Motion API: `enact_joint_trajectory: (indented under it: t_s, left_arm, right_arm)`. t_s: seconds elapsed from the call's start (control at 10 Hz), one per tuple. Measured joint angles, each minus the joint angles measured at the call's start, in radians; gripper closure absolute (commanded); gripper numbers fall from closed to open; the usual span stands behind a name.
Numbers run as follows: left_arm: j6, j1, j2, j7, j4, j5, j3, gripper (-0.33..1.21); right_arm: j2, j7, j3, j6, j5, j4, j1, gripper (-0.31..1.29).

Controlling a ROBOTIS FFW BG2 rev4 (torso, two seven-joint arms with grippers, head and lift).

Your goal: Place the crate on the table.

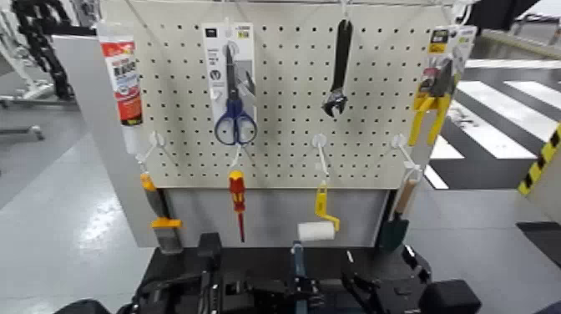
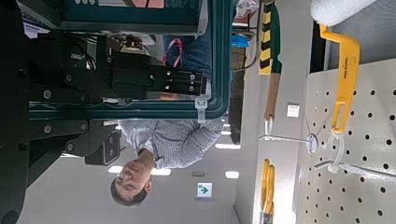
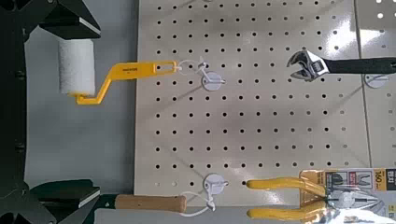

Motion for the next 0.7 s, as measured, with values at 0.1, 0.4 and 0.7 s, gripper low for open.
enact_joint_trajectory:
  t_s: [0.1, 0.4, 0.7]
  left_arm:
    - [0.0, 0.001, -0.002, 0.001, 0.0, 0.0, 0.001, 1.15]
    - [0.0, 0.006, -0.007, 0.002, 0.002, 0.0, 0.005, 1.15]
    - [0.0, 0.008, -0.009, 0.003, 0.004, 0.0, 0.007, 1.15]
  right_arm:
    - [0.0, 0.001, 0.0, 0.005, -0.001, -0.001, 0.0, 0.12]
    - [0.0, 0.004, 0.0, 0.012, -0.003, -0.003, 0.0, 0.12]
    - [0.003, 0.004, 0.001, 0.013, -0.003, -0.003, 0.0, 0.12]
